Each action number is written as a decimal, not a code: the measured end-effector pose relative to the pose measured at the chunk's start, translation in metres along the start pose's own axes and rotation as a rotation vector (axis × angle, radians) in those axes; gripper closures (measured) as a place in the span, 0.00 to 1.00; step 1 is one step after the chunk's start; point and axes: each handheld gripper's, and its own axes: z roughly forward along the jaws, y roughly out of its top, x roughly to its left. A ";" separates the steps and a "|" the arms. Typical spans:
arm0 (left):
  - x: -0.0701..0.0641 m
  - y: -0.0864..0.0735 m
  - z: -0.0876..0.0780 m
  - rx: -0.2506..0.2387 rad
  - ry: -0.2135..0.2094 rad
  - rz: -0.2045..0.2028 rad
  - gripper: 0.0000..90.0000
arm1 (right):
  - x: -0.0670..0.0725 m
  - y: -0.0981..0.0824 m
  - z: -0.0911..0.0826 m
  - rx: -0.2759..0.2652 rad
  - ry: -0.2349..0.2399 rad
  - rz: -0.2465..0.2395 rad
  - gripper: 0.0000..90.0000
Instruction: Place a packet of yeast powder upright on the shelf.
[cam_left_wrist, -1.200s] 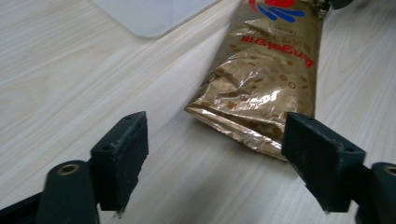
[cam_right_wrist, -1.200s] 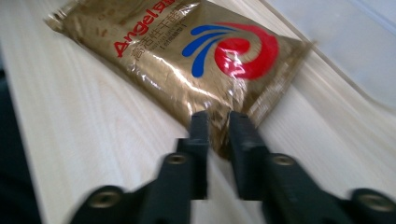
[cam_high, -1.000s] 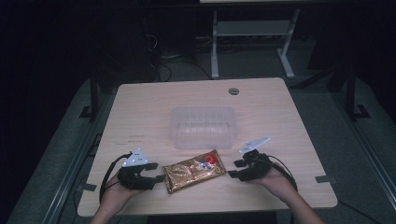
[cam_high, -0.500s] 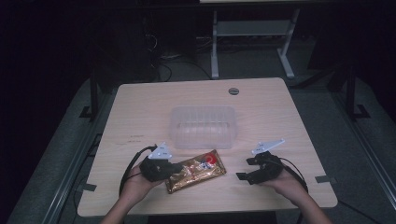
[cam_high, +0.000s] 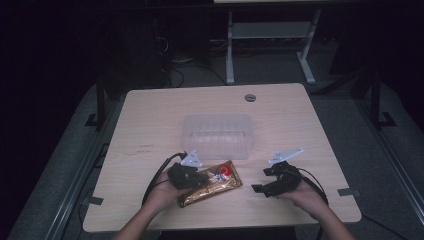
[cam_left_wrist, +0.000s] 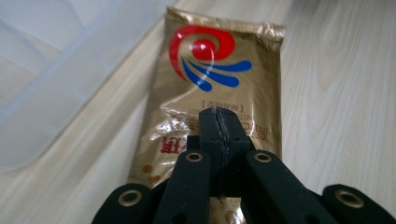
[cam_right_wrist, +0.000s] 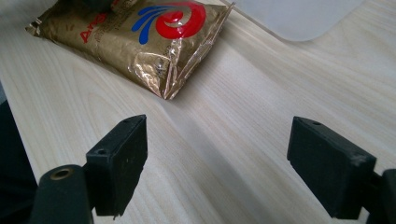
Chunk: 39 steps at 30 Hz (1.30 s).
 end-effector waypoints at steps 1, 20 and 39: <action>0.000 0.000 0.001 0.002 -0.004 0.004 0.99 | 0.000 0.000 0.000 0.002 -0.001 0.001 0.21; 0.001 0.009 0.020 0.040 -0.010 0.003 1.00 | -0.002 0.001 -0.001 -0.014 -0.002 0.030 0.20; -0.004 0.017 0.025 0.110 0.024 0.015 1.00 | 0.012 0.055 0.042 0.012 0.146 0.063 0.27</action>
